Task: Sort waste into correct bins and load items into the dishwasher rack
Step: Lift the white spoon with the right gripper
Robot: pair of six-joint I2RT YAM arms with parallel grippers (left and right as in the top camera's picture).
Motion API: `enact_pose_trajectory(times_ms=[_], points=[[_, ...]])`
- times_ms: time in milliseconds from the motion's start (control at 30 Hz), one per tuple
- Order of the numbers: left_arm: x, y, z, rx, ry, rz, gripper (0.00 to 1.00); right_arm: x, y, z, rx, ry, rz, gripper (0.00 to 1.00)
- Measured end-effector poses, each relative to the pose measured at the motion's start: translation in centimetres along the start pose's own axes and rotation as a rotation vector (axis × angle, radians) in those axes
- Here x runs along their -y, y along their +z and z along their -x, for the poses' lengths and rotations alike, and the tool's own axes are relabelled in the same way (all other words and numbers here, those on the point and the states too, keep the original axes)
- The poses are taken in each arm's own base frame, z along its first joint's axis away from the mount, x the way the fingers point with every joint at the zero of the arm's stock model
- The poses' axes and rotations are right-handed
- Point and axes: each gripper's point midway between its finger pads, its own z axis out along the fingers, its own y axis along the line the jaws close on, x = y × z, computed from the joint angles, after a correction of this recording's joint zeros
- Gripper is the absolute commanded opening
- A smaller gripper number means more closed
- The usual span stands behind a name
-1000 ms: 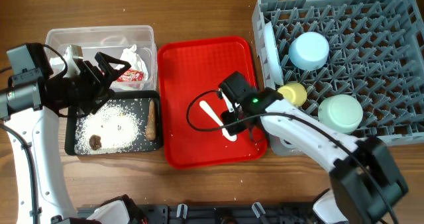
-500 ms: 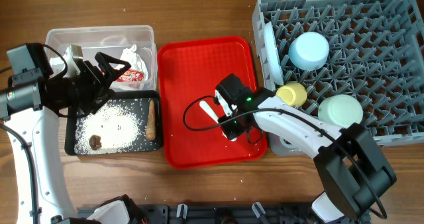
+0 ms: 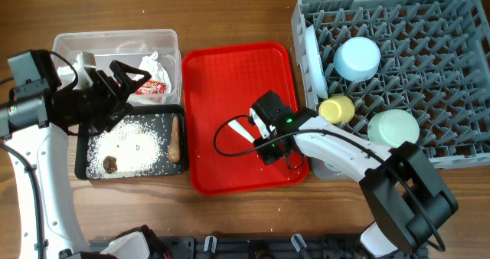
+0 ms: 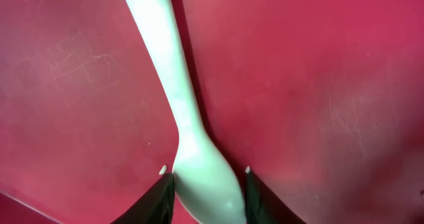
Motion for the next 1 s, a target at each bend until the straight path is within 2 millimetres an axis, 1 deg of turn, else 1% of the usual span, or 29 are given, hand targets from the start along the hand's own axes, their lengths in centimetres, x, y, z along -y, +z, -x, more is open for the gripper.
enact_pose_trajectory(times_ms=[67,167,267,367,400,533,600,667,767,833,933,1000], points=[[0.0,0.0,0.0,0.0,0.0,0.0,1.0,0.0,0.0,0.0,0.0,-0.001,0.0,0.29],[0.0,0.0,0.0,0.0,0.0,0.0,1.0,0.0,0.0,0.0,0.0,-0.003,0.002,0.22],[0.0,0.0,0.0,0.0,0.0,0.0,1.0,0.0,0.0,-0.2,-0.009,-0.002,0.002,0.21],[0.0,0.0,0.0,0.0,0.0,0.0,1.0,0.1,-0.2,-1.0,-0.048,0.003,-0.003,0.21],[0.0,0.0,0.0,0.0,0.0,0.0,1.0,0.1,-0.3,-1.4,-0.066,0.006,-0.006,0.18],[0.0,0.0,0.0,0.0,0.0,0.0,1.0,0.0,-0.7,-1.0,-0.067,0.007,-0.006,0.13],[0.0,0.0,0.0,0.0,0.0,0.0,1.0,-0.3,-0.9,-0.8,-0.068,0.007,0.004,0.13],[0.0,0.0,0.0,0.0,0.0,0.0,1.0,-0.7,-1.2,-0.5,-0.065,0.006,0.027,0.09],[0.0,0.0,0.0,0.0,0.0,0.0,1.0,-1.7,-1.9,0.6,-0.04,-0.001,0.07,0.06],[0.0,0.0,0.0,0.0,0.0,0.0,1.0,-2.3,-3.4,1.4,-0.003,-0.009,0.089,0.04],[0.0,0.0,0.0,0.0,0.0,0.0,1.0,-2.9,-6.7,2.7,0.085,-0.026,0.1,0.04],[0.0,0.0,0.0,0.0,0.0,0.0,1.0,-3.3,-10.4,3.9,0.194,-0.038,0.11,0.04]])
